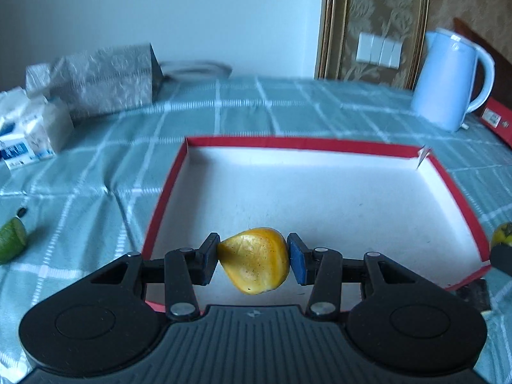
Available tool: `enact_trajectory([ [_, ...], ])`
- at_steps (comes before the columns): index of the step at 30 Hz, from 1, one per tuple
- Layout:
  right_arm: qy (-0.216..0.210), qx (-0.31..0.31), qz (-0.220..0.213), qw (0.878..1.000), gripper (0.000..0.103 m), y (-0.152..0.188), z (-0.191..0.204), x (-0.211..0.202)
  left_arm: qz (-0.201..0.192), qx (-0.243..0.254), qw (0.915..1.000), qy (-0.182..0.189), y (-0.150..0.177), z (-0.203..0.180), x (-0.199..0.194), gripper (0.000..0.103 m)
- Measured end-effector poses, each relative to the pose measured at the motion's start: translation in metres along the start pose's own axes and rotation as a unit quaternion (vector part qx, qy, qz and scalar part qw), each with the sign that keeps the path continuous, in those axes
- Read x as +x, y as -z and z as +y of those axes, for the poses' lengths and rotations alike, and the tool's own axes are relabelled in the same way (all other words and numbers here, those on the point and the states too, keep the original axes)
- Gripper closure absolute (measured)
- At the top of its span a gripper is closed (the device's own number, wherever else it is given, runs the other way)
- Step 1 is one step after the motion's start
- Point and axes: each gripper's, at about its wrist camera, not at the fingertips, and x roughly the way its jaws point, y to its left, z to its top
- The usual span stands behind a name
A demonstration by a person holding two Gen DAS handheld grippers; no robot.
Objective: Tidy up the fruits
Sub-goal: 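Lower the pepper into the red tray with the left gripper while the right releases the tomato there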
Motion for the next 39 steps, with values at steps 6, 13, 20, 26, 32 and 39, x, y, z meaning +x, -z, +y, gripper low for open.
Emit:
enact_trajectory([
  [6,0.004,-0.003,0.030,1.000,0.072,-0.011,0.001,0.032,0.017,-0.001,0.9998,-0.014,0.000,0.000,0.016,0.057],
  [13,0.013,-0.007,0.053,0.998,0.072,-0.012,0.002,0.055,0.004,0.013,0.9995,-0.030,0.001,-0.002,0.015,0.045],
  [20,0.020,-0.004,0.056,0.998,0.072,-0.009,0.003,0.062,-0.012,-0.003,0.9995,-0.027,0.000,0.004,0.009,0.043],
  [26,0.020,0.003,0.046,0.999,0.072,-0.010,0.002,0.056,-0.024,-0.015,0.9989,-0.036,-0.010,0.006,0.010,0.043],
  [32,0.022,-0.006,0.051,0.998,0.072,-0.010,0.006,0.062,-0.067,-0.046,0.9957,-0.045,-0.006,0.023,-0.014,0.040],
  [39,0.024,-0.008,0.051,0.998,0.072,-0.010,0.007,0.065,-0.139,-0.110,0.9827,-0.056,0.029,0.064,-0.069,0.020],
])
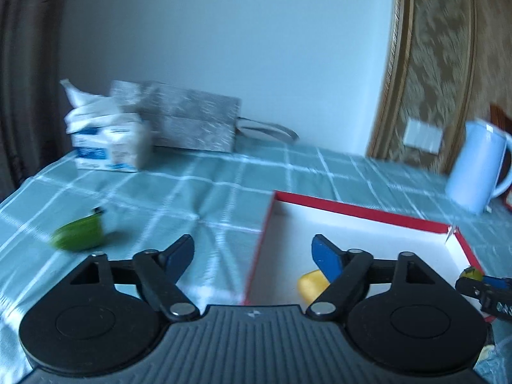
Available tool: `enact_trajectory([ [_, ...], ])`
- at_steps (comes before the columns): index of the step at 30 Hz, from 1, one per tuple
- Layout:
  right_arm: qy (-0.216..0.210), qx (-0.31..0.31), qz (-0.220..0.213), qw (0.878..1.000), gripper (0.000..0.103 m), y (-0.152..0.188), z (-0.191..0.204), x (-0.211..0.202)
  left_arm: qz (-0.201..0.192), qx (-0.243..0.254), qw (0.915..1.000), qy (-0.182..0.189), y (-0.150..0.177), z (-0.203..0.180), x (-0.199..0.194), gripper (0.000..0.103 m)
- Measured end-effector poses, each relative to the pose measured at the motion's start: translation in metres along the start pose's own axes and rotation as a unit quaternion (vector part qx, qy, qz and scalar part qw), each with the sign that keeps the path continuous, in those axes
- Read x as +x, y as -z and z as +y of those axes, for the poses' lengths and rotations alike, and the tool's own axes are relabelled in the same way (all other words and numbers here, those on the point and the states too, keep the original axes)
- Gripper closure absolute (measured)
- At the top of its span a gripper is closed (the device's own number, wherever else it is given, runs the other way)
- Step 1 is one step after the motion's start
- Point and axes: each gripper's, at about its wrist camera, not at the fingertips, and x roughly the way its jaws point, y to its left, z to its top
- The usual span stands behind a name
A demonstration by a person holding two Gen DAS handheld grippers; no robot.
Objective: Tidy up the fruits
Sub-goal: 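Lower the pepper into the red tray with the left gripper while the right releases the tomato there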
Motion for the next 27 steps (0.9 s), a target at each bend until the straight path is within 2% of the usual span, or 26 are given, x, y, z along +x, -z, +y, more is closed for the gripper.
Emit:
enact_trajectory([
  [3,0.001,-0.003,0.005,1.000,0.072,-0.002,0.003,0.006,0.001,-0.020,0.9996,-0.019,0.015,0.019,-0.013,0.020],
  [8,0.006,-0.009,0.018,1.000,0.072,-0.003,0.011,0.019,0.036,-0.031,0.9977,-0.049,0.035,0.040,-0.012,0.020],
  [12,0.012,-0.008,0.032,0.999,0.072,-0.004,0.014,0.028,0.063,-0.042,0.9961,-0.045,0.049,0.054,-0.010,0.020],
  [17,0.024,-0.013,0.050,0.998,0.071,-0.005,0.017,0.037,0.061,-0.028,0.9970,-0.040,0.054,0.052,-0.016,0.020],
  [20,0.031,-0.014,0.043,0.999,0.058,-0.004,0.018,0.036,0.059,-0.022,0.9971,-0.041,0.058,0.051,-0.022,0.020],
  [22,0.036,-0.019,0.032,0.999,0.055,-0.004,0.020,0.032,0.061,-0.019,0.9973,-0.038,0.060,0.052,-0.026,0.020],
  [24,0.038,-0.012,0.020,0.999,0.038,-0.003,0.017,0.026,0.060,-0.016,0.9974,-0.038,0.062,0.051,-0.031,0.020],
  [27,0.039,0.004,-0.001,0.999,0.036,-0.002,0.012,0.011,0.060,-0.012,0.9975,-0.035,0.065,0.049,-0.039,0.020],
])
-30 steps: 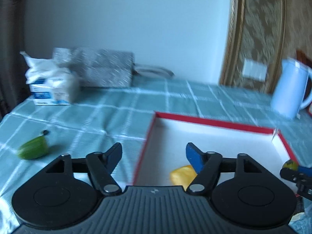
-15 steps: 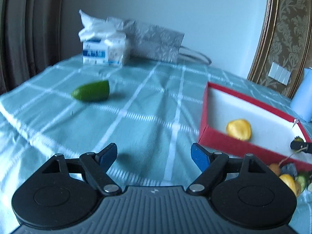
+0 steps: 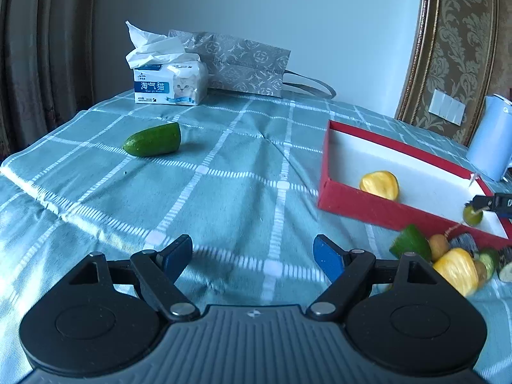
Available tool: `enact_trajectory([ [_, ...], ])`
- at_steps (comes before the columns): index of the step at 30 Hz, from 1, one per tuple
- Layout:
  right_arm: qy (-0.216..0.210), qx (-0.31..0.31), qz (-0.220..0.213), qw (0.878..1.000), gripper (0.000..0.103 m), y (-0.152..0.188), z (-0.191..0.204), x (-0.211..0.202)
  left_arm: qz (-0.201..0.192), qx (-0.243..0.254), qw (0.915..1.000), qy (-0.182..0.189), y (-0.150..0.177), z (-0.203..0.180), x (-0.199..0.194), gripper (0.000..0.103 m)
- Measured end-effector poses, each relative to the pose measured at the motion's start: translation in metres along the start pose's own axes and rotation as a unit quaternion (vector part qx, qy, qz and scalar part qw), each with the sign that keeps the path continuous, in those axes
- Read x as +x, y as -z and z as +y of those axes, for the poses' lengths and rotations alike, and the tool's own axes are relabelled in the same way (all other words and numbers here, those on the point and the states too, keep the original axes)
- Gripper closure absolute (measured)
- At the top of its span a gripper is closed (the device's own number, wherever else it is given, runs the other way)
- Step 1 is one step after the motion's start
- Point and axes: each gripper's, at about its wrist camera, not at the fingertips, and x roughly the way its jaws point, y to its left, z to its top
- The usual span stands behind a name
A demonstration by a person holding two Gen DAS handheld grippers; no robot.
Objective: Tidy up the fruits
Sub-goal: 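Lower the pepper into the red tray with the left gripper while the right releases the tomato there, then grasp the second green tomato on the cloth with the left gripper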
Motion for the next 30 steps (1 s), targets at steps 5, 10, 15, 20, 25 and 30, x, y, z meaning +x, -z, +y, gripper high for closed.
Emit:
enact_trajectory([
  [5,-0.009,0.024,-0.034,0.999,0.032,0.016,-0.016,-0.037,0.001,0.008,0.9999,0.013,0.006,-0.004,-0.016,0.020],
  [10,-0.004,0.021,-0.068,0.997,0.022,0.049,-0.029,-0.080,-0.004,0.027,0.9990,0.036,0.013,-0.018,-0.037,0.020],
  [15,0.000,0.027,-0.098,0.995,0.022,0.075,-0.036,-0.110,-0.013,0.066,0.9961,0.058,0.019,-0.040,-0.053,0.020],
  [20,0.001,0.036,-0.122,0.992,0.017,0.085,-0.043,-0.121,-0.017,0.094,0.9928,0.072,0.026,-0.059,-0.061,0.020],
  [25,-0.003,0.062,-0.097,0.993,0.015,0.083,-0.051,-0.112,-0.008,0.105,0.9904,0.090,0.028,-0.075,-0.054,0.019],
  [30,0.008,0.076,-0.073,0.994,0.009,0.082,-0.055,-0.104,0.014,0.116,0.9902,0.077,0.029,-0.088,-0.034,0.019],
])
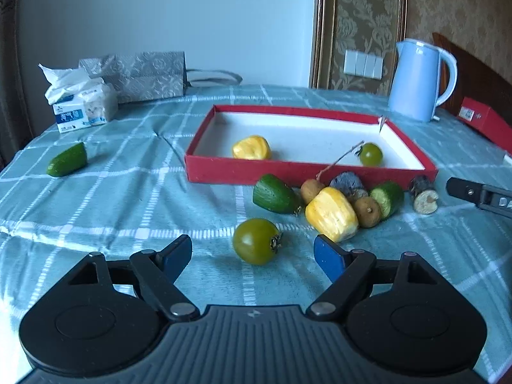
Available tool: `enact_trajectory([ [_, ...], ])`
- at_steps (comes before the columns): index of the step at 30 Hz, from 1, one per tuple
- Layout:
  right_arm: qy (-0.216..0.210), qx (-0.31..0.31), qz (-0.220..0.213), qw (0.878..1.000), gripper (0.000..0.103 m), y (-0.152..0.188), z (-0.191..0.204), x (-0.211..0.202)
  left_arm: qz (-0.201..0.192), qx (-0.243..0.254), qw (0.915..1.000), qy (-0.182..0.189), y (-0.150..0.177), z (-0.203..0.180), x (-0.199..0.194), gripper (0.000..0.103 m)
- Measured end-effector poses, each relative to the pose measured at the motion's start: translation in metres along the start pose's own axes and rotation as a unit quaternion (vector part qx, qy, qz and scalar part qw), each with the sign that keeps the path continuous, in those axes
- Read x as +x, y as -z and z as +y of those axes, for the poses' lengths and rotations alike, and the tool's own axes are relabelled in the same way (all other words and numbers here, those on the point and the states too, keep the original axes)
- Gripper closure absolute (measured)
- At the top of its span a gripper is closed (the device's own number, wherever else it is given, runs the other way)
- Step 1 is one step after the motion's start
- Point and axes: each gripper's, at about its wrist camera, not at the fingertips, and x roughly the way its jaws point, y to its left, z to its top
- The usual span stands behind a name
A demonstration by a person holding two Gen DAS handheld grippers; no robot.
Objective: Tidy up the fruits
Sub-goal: 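Grasp the second green tomato on the cloth with the left gripper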
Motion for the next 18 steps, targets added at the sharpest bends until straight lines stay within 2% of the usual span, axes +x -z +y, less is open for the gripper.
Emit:
enact_trajectory([
  [6,-0.003,0.001,0.006,1.000,0.005,0.002,0.000,0.003,0.019,-0.009,0.9996,-0.020,0.000,0.000,0.016,0.021],
  [10,-0.001,-0.001,0.007,1.000,0.002,0.002,0.000,0.003,0.018,-0.001,0.9995,-0.026,0.000,-0.004,0.016,0.037],
  [14,0.001,0.002,0.014,1.000,0.002,0.001,-0.001,0.005,0.016,0.004,0.9996,-0.022,0.000,-0.008,0.017,0.046],
  [16,0.003,0.007,0.020,1.000,0.002,0.001,-0.003,0.007,0.015,0.005,0.9997,-0.016,0.000,-0.010,0.018,0.056],
  [18,0.005,0.014,0.025,1.000,0.002,0.001,-0.005,0.009,0.013,0.008,0.9998,-0.013,0.000,-0.012,0.018,0.059],
])
